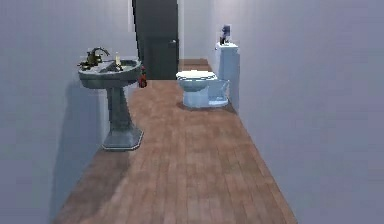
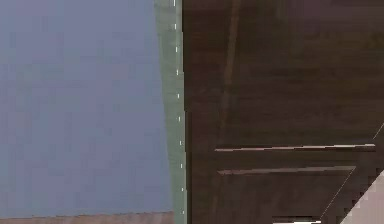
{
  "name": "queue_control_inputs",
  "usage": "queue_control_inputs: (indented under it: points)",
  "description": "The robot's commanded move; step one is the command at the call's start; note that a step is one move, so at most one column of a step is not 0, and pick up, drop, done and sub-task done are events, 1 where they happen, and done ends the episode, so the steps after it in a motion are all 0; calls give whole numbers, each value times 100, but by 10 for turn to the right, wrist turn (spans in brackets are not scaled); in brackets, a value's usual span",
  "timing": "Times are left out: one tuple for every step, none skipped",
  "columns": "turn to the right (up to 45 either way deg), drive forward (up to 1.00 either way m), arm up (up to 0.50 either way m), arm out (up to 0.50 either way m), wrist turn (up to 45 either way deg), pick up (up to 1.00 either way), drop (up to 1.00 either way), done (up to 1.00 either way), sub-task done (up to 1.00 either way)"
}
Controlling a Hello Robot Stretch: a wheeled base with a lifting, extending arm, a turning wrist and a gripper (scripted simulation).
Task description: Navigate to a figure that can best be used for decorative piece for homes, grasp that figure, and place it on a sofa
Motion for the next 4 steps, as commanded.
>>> queue_control_inputs:
  points:
    - [0,100,0,0,0,0,0,0,0]
    - [-30,0,0,0,0,0,0,0,0]
    - [0,100,0,0,0,0,0,0,0]
    - [0,70,0,0,0,0,0,0,0]
